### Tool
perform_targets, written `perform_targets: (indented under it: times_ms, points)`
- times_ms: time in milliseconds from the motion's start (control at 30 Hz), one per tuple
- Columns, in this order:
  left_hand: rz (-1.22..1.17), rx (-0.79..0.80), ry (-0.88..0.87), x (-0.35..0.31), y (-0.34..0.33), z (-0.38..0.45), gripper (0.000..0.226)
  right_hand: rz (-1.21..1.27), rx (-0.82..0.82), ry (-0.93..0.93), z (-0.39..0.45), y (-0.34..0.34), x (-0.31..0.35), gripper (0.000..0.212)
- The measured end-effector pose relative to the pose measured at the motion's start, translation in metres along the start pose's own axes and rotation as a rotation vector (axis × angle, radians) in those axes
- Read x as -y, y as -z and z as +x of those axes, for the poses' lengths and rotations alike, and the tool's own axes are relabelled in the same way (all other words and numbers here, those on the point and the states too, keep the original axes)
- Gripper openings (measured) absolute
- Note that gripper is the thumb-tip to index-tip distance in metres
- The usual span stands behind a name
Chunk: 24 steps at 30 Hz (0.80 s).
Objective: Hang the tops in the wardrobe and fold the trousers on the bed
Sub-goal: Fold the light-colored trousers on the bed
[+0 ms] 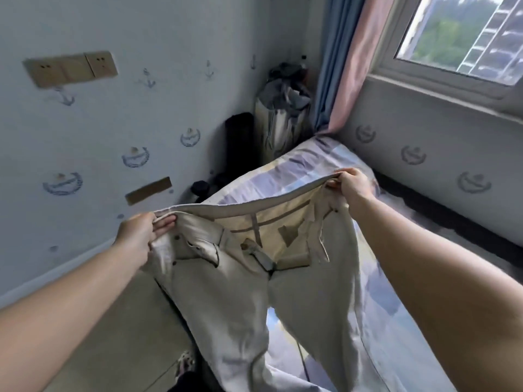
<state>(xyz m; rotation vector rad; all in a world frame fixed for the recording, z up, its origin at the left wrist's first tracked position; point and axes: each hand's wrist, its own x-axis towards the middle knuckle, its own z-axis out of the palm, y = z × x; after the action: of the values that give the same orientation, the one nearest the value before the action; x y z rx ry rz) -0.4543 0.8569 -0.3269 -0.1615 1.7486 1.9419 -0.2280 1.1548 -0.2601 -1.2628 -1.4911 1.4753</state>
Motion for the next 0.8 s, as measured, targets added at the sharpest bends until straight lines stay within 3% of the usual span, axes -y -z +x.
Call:
perform_targets:
  times_ms: [233, 467, 533, 600, 667, 733, 800]
  points:
    - [0.143, -0.074, 0.199, 0.013, 0.015, 0.211, 0.028, -0.112, -0.011, -0.154, 0.134, -0.191, -0.058, 0.032]
    - [0.268, -0.184, 0.380, 0.059, 0.052, 0.379, 0.029, -0.165, 0.112, -0.231, 0.238, -0.348, -0.158, 0.028]
    - [0.333, -0.186, 0.404, 0.080, 0.066, 0.418, 0.024, -0.221, 0.180, -0.257, 0.253, -0.386, -0.198, 0.039]
    - [0.453, -0.202, 0.367, 0.102, 0.084, 0.451, 0.015, -0.343, 0.260, -0.269, 0.251, -0.417, -0.245, 0.053]
    - [0.730, -0.227, 0.246, 0.122, 0.097, 0.476, 0.008, -0.419, 0.316, -0.311, 0.237, -0.434, -0.293, 0.058]
    - [0.986, -0.181, 0.125, 0.139, 0.101, 0.501, 0.022, -0.520, 0.384, -0.384, 0.218, -0.438, -0.344, 0.061]
    - [1.210, -0.033, -0.032, 0.143, 0.091, 0.515, 0.032, -0.690, 0.452, -0.412, 0.195, -0.433, -0.380, 0.066]
